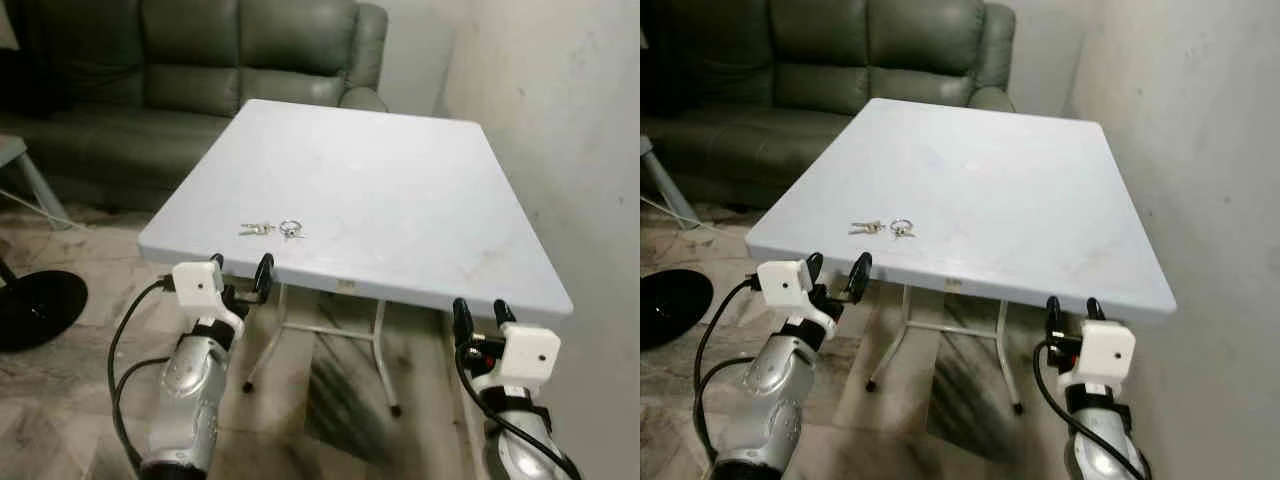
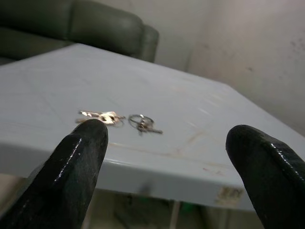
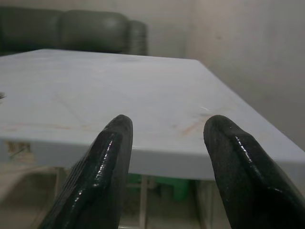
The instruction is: Hang keys on a hook
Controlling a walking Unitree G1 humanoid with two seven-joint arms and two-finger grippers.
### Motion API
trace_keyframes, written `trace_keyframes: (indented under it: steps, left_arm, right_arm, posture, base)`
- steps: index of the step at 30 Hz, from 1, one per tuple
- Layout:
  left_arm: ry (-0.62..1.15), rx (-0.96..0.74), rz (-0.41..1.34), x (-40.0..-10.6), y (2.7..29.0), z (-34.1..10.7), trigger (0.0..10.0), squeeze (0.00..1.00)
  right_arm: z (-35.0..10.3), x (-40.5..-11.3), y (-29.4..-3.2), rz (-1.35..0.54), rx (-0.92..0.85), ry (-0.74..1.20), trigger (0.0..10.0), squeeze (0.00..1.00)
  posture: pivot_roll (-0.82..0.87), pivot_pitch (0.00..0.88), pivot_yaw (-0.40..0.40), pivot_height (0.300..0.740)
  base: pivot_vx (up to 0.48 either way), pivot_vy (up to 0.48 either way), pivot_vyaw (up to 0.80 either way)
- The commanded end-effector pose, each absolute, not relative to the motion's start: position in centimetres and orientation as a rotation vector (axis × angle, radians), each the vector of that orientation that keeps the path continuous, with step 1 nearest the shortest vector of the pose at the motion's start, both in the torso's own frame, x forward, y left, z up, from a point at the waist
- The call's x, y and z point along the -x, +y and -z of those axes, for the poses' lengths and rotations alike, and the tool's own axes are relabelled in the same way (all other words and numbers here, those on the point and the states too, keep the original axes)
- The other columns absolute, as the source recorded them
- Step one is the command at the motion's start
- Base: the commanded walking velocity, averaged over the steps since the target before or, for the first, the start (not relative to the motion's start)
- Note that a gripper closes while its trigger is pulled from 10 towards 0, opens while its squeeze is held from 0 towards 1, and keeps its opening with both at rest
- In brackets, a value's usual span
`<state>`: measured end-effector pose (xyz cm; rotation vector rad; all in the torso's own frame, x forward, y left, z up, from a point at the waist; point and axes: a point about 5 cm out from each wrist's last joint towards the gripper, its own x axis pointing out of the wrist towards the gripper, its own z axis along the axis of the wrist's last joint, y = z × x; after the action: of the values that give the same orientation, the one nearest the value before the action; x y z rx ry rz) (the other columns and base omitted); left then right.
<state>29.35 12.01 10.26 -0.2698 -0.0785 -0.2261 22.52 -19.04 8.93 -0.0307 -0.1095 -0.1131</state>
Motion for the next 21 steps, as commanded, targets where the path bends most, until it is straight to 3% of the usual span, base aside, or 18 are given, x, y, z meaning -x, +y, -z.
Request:
trace_keyframes:
  steps: [1,21]
  left_arm:
    - [-0.087,0.256,0.206,-29.49,12.77,-10.55,10.0,0.00]
    - [-0.083,0.262,0.205,-29.44,12.84,-10.60,10.0,0.00]
  right_arm:
    - [-9.16,-22.70,-18.54,0.098,0.018,-0.119,10.0,0.00]
    - [-9.13,-22.51,-18.35,0.098,0.016,-0.116,10.0,0.00]
  posture:
    - [-0.07,0.042,-0.031,0.740]
    - [-0.07,0.044,-0.029,0.740]
  base:
    - [0.000,0.480,0.00]
    - [0.000,0.480,0.00]
